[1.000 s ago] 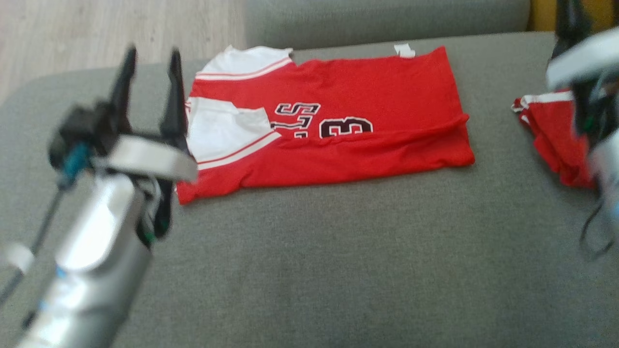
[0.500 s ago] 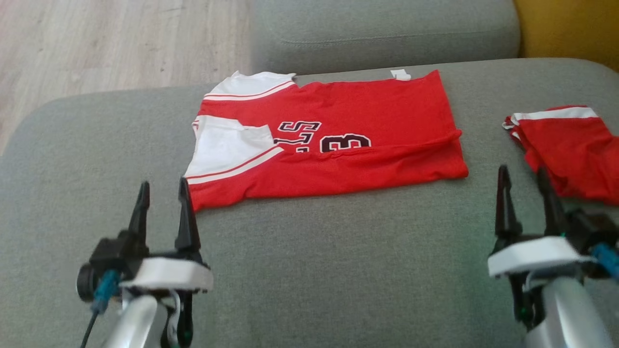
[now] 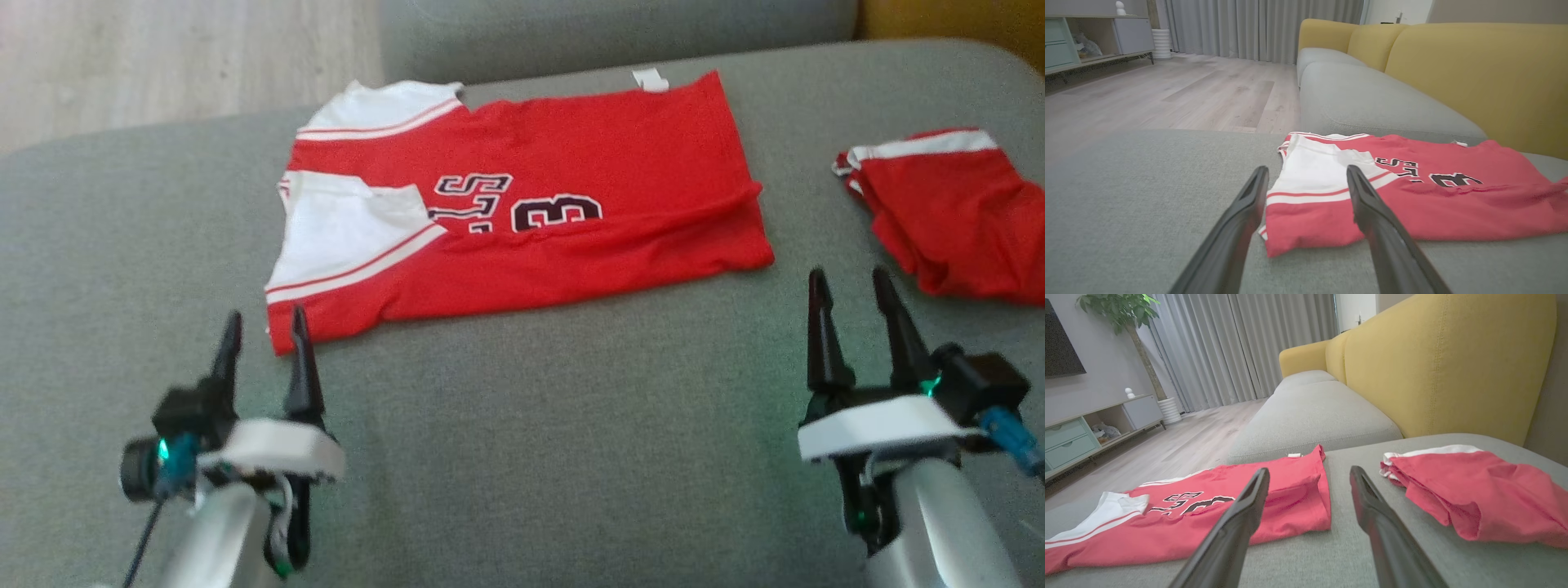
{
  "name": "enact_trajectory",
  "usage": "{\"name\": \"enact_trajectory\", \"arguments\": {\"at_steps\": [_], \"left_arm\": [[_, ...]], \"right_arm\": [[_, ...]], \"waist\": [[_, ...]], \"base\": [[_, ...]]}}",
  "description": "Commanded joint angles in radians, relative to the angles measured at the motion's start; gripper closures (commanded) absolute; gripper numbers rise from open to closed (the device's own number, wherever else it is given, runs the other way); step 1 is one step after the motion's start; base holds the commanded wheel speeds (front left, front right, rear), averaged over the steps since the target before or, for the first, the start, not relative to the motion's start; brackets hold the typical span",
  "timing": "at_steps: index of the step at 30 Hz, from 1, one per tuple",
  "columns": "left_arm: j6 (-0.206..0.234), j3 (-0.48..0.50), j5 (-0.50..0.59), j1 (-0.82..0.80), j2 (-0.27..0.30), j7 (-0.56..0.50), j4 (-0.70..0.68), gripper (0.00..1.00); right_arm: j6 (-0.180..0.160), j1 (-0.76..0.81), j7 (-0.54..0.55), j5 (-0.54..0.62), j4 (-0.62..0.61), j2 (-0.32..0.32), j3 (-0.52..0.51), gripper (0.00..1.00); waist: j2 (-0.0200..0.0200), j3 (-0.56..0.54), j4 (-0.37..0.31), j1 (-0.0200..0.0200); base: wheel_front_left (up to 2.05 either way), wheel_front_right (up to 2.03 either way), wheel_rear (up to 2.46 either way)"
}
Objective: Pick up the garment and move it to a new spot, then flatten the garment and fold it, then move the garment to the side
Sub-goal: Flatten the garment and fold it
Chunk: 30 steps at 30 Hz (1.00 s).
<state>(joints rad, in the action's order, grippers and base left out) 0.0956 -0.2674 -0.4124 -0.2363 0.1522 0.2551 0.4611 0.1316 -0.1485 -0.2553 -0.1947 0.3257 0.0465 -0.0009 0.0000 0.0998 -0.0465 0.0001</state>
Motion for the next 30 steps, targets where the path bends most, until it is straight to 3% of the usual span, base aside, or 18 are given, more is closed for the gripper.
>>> {"name": "enact_trajectory", "arguments": {"at_steps": [1,7,14,20,22,30], "left_arm": [[0.001,0.048,0.000,-0.084,0.025,0.005,-0.001,0.00],[0.000,0.049,-0.012,-0.185,0.044,-0.085,0.164,0.00],[0.058,0.043,0.008,-0.263,0.060,-0.155,0.332,0.00],[0.021,0.003,0.020,-0.292,0.051,-0.173,0.414,0.00],[0.010,-0.003,0.017,-0.299,0.046,-0.177,0.429,1.00],[0.006,0.002,0.009,-0.325,0.039,-0.084,0.407,1.00]], "right_arm": [[-0.001,-0.061,-0.006,-0.008,-0.045,0.004,0.030,0.00],[-0.001,-0.083,-0.006,-0.026,-0.065,0.004,0.037,0.00],[-0.001,-0.093,-0.006,-0.027,-0.058,0.004,0.044,0.00],[-0.001,-0.090,-0.006,-0.036,-0.053,0.004,0.057,0.00],[-0.001,-0.091,-0.006,-0.039,-0.051,0.004,0.058,0.00],[-0.001,-0.107,0.000,-0.015,-0.017,0.004,0.042,0.00]], "waist": [[0.0000,0.039,-0.019,-0.0001],[0.0000,0.099,-0.043,-0.0001],[0.0000,0.136,-0.062,-0.0001],[0.0000,0.147,-0.072,-0.0001],[0.0000,0.148,-0.072,-0.0001],[0.0000,0.125,-0.054,-0.0001]], "base": [[0.00,0.00,0.00],[0.00,0.00,0.00],[0.00,0.00,0.00],[0.00,0.00,0.00],[0.00,0.00,0.00],[0.00,0.00,0.00]]}}
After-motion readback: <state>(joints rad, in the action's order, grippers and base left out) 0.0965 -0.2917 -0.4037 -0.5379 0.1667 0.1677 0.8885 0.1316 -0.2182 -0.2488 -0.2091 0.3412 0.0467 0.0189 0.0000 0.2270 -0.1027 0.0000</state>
